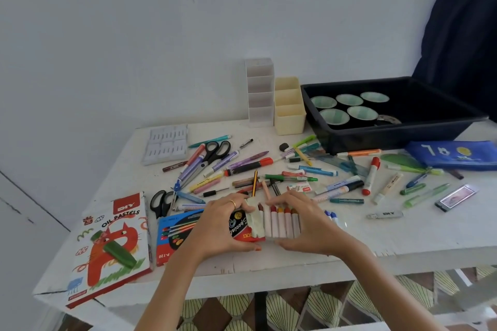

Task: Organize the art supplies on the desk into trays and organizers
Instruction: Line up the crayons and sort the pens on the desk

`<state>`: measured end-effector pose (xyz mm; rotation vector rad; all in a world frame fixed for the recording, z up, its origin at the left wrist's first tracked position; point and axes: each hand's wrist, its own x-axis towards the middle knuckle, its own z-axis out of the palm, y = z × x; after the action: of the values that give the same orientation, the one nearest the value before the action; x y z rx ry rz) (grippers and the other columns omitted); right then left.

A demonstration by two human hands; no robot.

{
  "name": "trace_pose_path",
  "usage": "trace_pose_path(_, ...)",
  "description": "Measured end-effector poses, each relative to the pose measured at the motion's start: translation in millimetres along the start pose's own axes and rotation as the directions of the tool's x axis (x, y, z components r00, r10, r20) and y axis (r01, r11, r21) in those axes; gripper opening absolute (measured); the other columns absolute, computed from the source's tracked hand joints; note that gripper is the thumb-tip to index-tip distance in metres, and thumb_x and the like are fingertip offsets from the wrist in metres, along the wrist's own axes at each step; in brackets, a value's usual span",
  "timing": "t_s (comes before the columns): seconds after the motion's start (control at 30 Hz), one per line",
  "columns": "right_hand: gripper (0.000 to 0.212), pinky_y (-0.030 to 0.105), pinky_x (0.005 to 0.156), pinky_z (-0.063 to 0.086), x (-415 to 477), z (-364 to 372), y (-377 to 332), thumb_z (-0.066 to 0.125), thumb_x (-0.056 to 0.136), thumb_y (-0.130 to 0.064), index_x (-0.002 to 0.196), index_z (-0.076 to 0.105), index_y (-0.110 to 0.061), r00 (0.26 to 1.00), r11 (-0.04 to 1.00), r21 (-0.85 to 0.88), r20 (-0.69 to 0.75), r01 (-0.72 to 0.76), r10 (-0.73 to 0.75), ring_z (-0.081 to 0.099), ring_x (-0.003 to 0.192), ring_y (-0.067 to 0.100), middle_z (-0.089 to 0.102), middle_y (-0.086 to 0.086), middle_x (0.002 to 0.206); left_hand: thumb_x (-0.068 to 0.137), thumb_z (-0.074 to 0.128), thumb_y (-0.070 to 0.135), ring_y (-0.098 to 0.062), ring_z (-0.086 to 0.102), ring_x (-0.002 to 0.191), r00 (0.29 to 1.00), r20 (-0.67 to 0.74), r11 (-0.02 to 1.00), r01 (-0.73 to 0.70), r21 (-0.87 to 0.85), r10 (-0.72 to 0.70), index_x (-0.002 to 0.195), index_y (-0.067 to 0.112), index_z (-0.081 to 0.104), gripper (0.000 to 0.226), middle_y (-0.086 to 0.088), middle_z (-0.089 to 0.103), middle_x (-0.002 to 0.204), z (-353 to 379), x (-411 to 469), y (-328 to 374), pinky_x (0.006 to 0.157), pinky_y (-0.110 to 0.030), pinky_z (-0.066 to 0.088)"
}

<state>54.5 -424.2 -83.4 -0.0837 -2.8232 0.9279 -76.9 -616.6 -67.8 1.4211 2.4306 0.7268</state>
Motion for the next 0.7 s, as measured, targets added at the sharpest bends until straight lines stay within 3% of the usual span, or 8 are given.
trace_pose_path(0.13, 0.066, 0.005, 0.093, 0.027, 0.9, -3.8, -2.2, 0.076, 0.068, -0.036, 0.123, 0.04, -0.044, 0.999, 0.999, 0.036, 0.04, -0.003, 0.002, 0.036, 0.116, -0.01, 0.041, -0.028, 0.121, 0.057, 0.077, 0.06, 0.008, 0.026, 0.124, 0.998, 0.043, 0.999, -0.036, 0.006, 0.035, 0.113, 0.04, 0.05, 0.066, 0.021, 0.038, 0.137, 4.2, 4.4, 7.4, 0.11, -0.024, 0.017)
trace_pose_path(0.3, 0.076, 0.014, 0.101, 0.021, -2.2, -4.4, -3.1, 0.077, 0.07, -0.033, 0.133, 0.035, -0.043, 0.994, 0.996, 0.064, 0.086, -0.066, 0.06, 0.03, 0.121, -0.01, 0.037, -0.028, 0.13, 0.062, 0.077, 0.057, 0.009, 0.024, 0.125, 0.995, 0.092, 0.999, -0.036, 0.02, 0.034, 0.116, 0.037, 0.052, 0.063, 0.022, 0.036, 0.137, 13.2, 8.6, 12.5, 0.106, -0.02, 0.013)
trace_pose_path(0.33, 0.072, 0.018, 0.104, 0.019, -4.6, -5.5, -0.5, 0.075, 0.073, -0.034, 0.133, 0.037, -0.042, 0.994, 0.994, 0.056, 0.061, -0.093, 0.089, 0.028, 0.123, -0.007, 0.035, -0.027, 0.131, 0.062, 0.076, 0.058, 0.006, 0.025, 0.128, 0.995, 0.096, 1.0, -0.023, 0.022, 0.021, 0.116, 0.037, 0.051, 0.063, 0.02, 0.036, 0.139, 14.5, 8.6, 11.4, 0.108, -0.022, 0.011)
trace_pose_path(0.4, 0.048, 0.025, 0.106, 0.026, -11.6, -4.6, 5.8, 0.069, 0.081, -0.029, 0.126, 0.051, -0.036, 0.972, 0.984, 0.079, -0.162, -0.159, 0.17, 0.035, 0.123, 0.002, 0.042, -0.019, 0.129, 0.062, 0.075, 0.059, 0.004, 0.025, 0.13, 0.994, 0.108, 1.0, 0.001, 0.03, -0.004, 0.115, 0.039, 0.049, 0.062, 0.019, 0.035, 0.141, 16.8, 7.2, 9.7, 0.105, -0.021, 0.005)
trace_pose_path(0.43, 0.037, 0.027, 0.103, 0.032, -15.9, -3.5, 8.3, 0.065, 0.085, -0.023, 0.12, 0.056, -0.03, 0.914, 0.967, 0.091, -0.317, -0.238, 0.255, 0.04, 0.12, 0.007, 0.047, -0.013, 0.125, 0.062, 0.075, 0.059, 0.005, 0.025, 0.129, 0.994, 0.109, 0.999, 0.008, 0.032, -0.011, 0.115, 0.04, 0.048, 0.062, 0.019, 0.035, 0.141, 18.2, 6.5, 8.3, 0.104, -0.021, 0.004)
trace_pose_path(0.5, 0.028, 0.028, 0.098, 0.035, -25.5, -0.1, 12.1, 0.055, 0.09, -0.014, 0.118, 0.058, -0.019, 0.707, 0.851, 0.099, -0.512, -0.516, 0.488, 0.044, 0.115, 0.017, 0.052, 0.0, 0.122, 0.062, 0.075, 0.059, 0.006, 0.025, 0.127, 0.995, 0.101, 0.999, 0.009, 0.031, -0.012, 0.113, 0.042, 0.047, 0.061, 0.02, 0.036, 0.14, 20.8, 6.0, 7.0, 0.104, -0.021, 0.004)
trace_pose_path(0.57, 0.032, 0.032, 0.095, 0.035, -33.1, 4.9, 15.2, 0.046, 0.093, -0.012, 0.124, 0.054, -0.008, 0.553, 0.699, 0.14, -0.511, -0.701, 0.658, 0.042, 0.11, 0.023, 0.049, 0.01, 0.123, 0.06, 0.074, 0.062, 0.004, 0.027, 0.128, 0.996, 0.087, 1.0, 0.005, 0.03, -0.007, 0.111, 0.045, 0.045, 0.061, 0.021, 0.037, 0.139, 22.7, 6.6, 5.5, 0.107, -0.023, 0.007)
trace_pose_path(0.7, 0.031, 0.026, 0.091, 0.038, -35.6, 7.5, 14.9, 0.045, 0.095, -0.006, 0.124, 0.056, -0.002, 0.523, 0.667, 0.415, -0.416, -0.618, 0.744, 0.049, 0.101, 0.019, 0.054, 0.013, 0.118, 0.057, 0.073, 0.065, 0.004, 0.029, 0.126, 0.997, 0.071, 1.0, -0.008, 0.005, 0.008, 0.112, 0.043, 0.048, 0.064, 0.022, 0.039, 0.135, 26.5, 9.6, 7.8, 0.111, -0.029, 0.018)
